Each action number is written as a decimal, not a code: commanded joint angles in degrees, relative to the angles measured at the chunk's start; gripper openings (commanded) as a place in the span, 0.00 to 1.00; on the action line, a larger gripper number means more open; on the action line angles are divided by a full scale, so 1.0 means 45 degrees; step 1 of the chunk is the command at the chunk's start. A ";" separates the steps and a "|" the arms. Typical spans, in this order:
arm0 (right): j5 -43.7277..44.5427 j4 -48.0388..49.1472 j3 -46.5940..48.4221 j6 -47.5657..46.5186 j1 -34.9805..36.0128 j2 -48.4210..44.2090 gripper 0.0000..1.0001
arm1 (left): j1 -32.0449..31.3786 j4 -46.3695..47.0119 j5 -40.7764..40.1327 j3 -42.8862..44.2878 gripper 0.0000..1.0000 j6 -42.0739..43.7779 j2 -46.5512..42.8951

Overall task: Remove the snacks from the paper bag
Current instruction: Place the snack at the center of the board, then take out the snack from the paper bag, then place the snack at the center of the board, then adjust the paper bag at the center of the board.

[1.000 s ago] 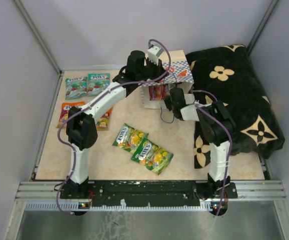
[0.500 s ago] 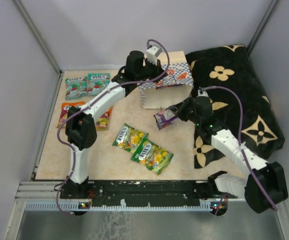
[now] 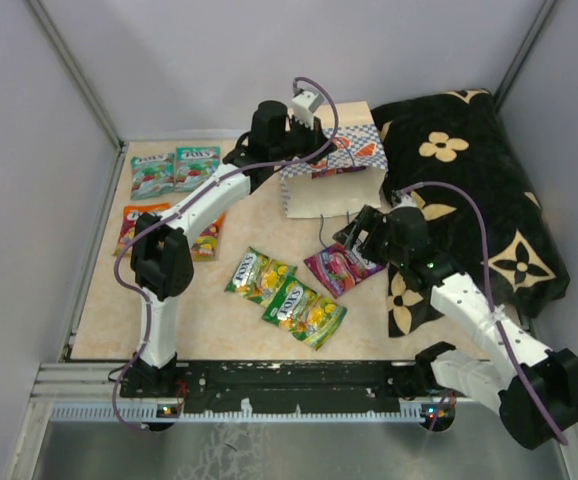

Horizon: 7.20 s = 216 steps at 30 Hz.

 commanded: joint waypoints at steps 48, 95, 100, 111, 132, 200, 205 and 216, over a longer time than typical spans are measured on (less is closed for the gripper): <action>0.3925 1.0071 0.7474 0.9083 -0.1438 1.5191 0.00 | -0.0327 -0.0940 0.0666 0.0498 0.00 -0.1648 -0.0542; 0.1269 -0.0445 0.2442 -0.3747 0.0078 0.1275 0.99 | 0.1512 -0.0031 -0.0107 0.3665 0.00 -0.1218 -0.0088; 0.2231 -0.0399 0.3096 -0.4234 -0.0329 0.2041 0.90 | 0.1802 0.0312 -0.0001 0.4355 0.00 -0.1656 0.0132; -0.0379 0.3132 0.2990 -0.4582 -0.0602 0.3587 0.79 | 0.1848 0.0927 0.0452 0.4403 0.00 -0.1910 0.0172; -0.0789 0.4731 0.4746 -0.2797 -0.0869 0.5092 0.00 | 0.4036 0.4062 0.4728 0.6630 1.00 -0.7107 0.4004; 0.5981 -1.2460 2.2417 -0.8054 -0.0605 1.5013 0.99 | 0.2922 0.6688 -0.1137 -0.4988 0.82 -0.5248 0.0487; 0.7396 -1.0868 2.0934 -0.6989 -0.0602 1.3298 0.99 | 0.2868 0.6698 -0.1198 -0.5385 0.82 -0.5062 0.0293; 0.6589 -1.0087 2.4087 -0.5702 -0.0896 1.2794 0.99 | 0.2873 0.6314 -0.1271 -0.5476 0.81 -0.4764 0.0033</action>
